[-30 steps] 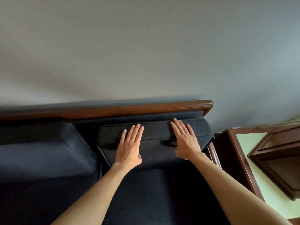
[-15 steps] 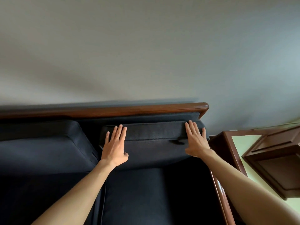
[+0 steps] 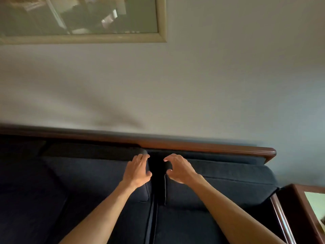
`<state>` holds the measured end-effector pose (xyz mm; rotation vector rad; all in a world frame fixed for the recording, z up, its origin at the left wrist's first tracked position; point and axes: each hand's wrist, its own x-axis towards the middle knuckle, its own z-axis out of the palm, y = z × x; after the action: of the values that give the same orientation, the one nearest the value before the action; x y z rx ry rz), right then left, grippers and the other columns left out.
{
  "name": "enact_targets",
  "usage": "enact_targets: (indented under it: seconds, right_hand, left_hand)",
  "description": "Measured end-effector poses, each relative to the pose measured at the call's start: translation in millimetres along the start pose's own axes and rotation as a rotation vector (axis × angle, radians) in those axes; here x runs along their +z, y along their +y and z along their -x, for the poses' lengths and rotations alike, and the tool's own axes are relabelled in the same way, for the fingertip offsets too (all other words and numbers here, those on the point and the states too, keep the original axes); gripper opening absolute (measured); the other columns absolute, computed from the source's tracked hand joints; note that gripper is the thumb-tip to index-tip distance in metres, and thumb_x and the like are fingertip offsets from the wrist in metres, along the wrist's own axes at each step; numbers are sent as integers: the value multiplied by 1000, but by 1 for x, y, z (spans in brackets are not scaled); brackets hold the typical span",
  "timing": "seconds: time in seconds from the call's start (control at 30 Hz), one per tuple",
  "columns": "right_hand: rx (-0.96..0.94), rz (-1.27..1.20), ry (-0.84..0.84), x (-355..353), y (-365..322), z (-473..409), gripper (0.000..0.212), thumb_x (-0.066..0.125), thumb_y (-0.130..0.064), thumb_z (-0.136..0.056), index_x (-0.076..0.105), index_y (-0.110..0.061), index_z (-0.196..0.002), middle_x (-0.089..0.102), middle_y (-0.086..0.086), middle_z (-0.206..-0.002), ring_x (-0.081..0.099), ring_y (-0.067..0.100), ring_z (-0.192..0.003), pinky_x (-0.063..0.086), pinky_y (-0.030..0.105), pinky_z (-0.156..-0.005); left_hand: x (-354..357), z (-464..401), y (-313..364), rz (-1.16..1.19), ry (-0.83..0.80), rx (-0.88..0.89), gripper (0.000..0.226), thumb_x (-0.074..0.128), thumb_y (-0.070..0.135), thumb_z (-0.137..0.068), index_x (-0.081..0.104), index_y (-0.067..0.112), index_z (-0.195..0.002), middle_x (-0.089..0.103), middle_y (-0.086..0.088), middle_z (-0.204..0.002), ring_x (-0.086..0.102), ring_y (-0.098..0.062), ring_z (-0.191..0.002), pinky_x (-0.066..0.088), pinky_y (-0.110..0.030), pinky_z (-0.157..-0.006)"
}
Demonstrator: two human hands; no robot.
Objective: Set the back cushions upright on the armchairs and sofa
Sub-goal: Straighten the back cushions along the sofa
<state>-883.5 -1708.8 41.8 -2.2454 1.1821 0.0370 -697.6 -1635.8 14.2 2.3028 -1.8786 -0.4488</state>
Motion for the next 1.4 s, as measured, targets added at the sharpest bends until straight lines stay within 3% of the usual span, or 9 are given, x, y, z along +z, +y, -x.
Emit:
enact_targets:
  seconds: [0.13,0.23,0.33,0.47,0.67,0.77,0.93,1.17,1.4]
  right_hand:
    - [-14,-24,-16,31,-74,-40,48,56,-16,-86,56,-22,-133,52,1,-138,49,26,-129,45,43,-101]
    - [3,-5,-4,63,-120,-74,53,59,-19,-85,53,-22,-137,47,1,-144,43,27,-133,41,43,-106]
    - [5,107,-33,93,-152,-106,69,64,-24,-84,37,-19,-148,31,4,-157,23,26,-146,22,50,-118]
    - [83,259,-59,128,-173,-139,97,72,-34,-83,9,-19,-156,1,5,-165,-5,27,-152,5,58,-119]
    - [169,445,-87,146,-172,-167,129,83,-44,-71,-12,-21,-155,-6,11,-164,-10,30,-151,1,63,-116]
    - [182,506,-81,148,-166,-171,137,87,-45,-65,-15,-23,-154,5,13,-162,-1,32,-151,6,63,-116]
    - [185,615,-24,146,-156,-171,130,85,-58,-56,5,-23,-153,36,9,-145,34,30,-134,26,61,-105]
    - [171,636,8,143,-142,-156,122,84,-60,-56,15,-26,-151,40,7,-142,36,28,-132,26,62,-104]
    - [221,648,-5,131,-120,-136,122,83,-60,-57,12,-28,-151,39,6,-143,36,26,-133,26,62,-104]
  left_hand:
    - [-27,-2,-84,-53,14,-32,62,63,32,-83,40,18,-140,50,-1,-135,46,-23,-123,42,-40,-97]
    - [-42,-8,-156,-89,-3,-20,72,67,35,-81,35,20,-143,46,-1,-139,44,-22,-126,42,-40,-97]
    - [-49,-12,-220,-125,-36,-10,85,74,37,-75,30,21,-146,40,-1,-145,40,-23,-132,41,-42,-99]
    - [-52,-17,-292,-168,-131,-15,108,82,39,-67,18,21,-151,21,-5,-159,21,-24,-146,33,-50,-111]
    - [-57,-39,-358,-298,-227,-21,132,88,37,-63,-6,27,-155,-3,-1,-164,-2,-24,-151,12,-59,-117]
    - [-57,-47,-371,-350,-221,-37,135,90,37,-61,-7,24,-155,7,-2,-163,2,-25,-151,13,-61,-116]
    - [-51,-53,-364,-344,-145,-8,120,93,32,-54,21,20,-149,32,-2,-150,24,-27,-143,21,-61,-115]
    - [-50,-42,-350,-356,-103,25,114,93,37,-48,32,21,-142,42,-1,-140,34,-28,-135,29,-62,-107]
    - [-39,-40,-322,-341,-101,66,116,91,43,-50,27,23,-145,38,0,-143,31,-27,-137,28,-59,-108]
